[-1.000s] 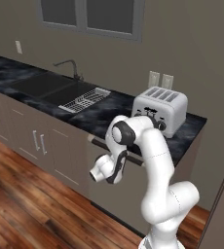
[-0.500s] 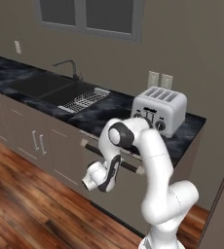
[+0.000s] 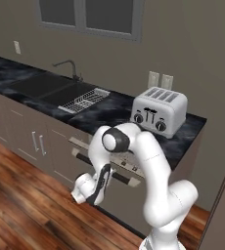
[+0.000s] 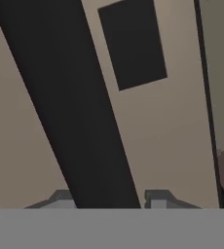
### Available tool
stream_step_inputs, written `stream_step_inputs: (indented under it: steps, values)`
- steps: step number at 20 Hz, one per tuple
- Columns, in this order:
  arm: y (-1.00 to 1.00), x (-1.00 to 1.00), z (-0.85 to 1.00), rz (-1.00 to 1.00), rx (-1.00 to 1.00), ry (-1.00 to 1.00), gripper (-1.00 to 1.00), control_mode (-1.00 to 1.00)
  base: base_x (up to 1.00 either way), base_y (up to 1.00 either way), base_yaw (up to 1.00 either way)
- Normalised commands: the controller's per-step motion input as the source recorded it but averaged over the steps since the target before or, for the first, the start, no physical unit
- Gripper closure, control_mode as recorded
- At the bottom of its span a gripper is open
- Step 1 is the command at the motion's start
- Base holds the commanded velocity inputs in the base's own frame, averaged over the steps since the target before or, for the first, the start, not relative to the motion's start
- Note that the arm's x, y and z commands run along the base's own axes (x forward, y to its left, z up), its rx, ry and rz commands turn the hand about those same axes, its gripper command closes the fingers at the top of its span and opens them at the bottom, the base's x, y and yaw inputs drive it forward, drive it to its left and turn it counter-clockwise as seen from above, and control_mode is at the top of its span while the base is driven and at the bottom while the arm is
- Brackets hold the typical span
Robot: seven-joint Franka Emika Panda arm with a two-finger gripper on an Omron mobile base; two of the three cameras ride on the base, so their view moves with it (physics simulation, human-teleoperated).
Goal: Open the dishwasher door and pull out the top rack.
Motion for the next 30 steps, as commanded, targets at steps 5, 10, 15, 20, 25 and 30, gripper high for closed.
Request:
stream_step_inputs:
  steps: [5, 10, 15, 20, 25, 30]
  values:
    - [0.8, -0.31, -0.18, 0.0, 0.0, 0.0, 1.0, -1.0, 0.0, 0.0, 0.0]
    - [0.79, -0.31, -0.21, 0.0, 0.0, 0.0, 1.0, -1.0, 0.0, 0.0, 0.0]
    - [0.75, -0.31, -0.26, 0.0, 0.0, 0.0, 1.0, -1.0, 0.0, 0.0, 0.0]
    - [0.71, -0.29, -0.27, 0.0, 0.0, 0.0, 1.0, -1.0, 0.0, 0.0, 0.0]
    - [0.7, -0.27, -0.28, 0.0, 0.0, 0.0, 1.0, -1.0, 0.0, 0.0, 0.0]
    - [0.67, -0.28, -0.25, 0.0, 0.0, 0.0, 1.0, -1.0, 0.0, 0.0, 0.0]
